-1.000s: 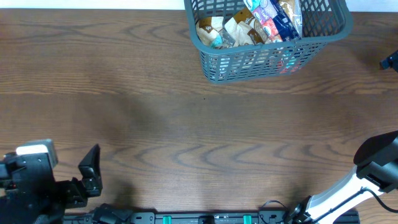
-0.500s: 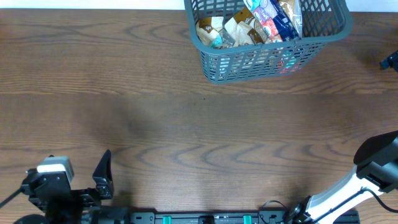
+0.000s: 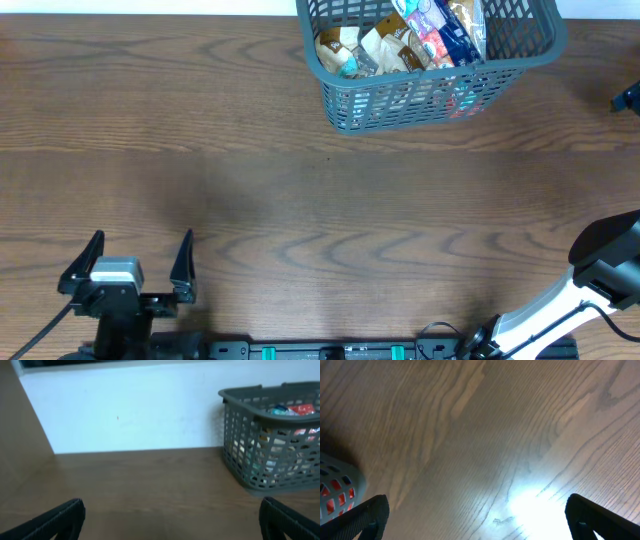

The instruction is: Pack container

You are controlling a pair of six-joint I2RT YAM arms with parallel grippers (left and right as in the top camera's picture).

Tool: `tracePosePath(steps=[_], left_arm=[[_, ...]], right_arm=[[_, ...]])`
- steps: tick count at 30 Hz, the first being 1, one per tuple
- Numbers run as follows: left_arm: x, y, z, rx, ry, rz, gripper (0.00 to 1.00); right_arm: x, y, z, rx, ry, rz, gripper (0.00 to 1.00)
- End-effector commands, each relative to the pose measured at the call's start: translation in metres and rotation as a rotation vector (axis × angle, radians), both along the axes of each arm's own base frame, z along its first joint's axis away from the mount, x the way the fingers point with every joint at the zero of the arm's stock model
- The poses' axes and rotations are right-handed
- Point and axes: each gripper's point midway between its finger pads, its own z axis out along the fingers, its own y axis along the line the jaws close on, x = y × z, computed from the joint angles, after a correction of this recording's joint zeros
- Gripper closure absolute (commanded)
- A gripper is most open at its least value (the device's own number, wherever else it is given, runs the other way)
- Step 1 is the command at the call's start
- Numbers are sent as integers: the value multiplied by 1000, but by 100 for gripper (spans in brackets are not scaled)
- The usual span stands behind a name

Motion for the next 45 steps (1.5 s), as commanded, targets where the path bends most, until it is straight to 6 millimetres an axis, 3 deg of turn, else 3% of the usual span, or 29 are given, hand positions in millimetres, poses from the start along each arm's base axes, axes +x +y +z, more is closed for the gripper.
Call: tracePosePath(steps=[1, 24, 32, 45], left_arm=[[3, -4, -5, 11, -36, -25, 1], [39, -3, -8, -9, -243, -24, 1], [57, -2, -37, -28, -229, -24, 1], [79, -1, -110, -34, -91, -21, 1]], right_arm=[[-2, -2, 0, 1, -4, -18, 1], [-2, -2, 0, 1, -4, -18, 1], [-2, -2, 0, 1, -4, -18, 1], [-2, -2, 0, 1, -4, -18, 1]])
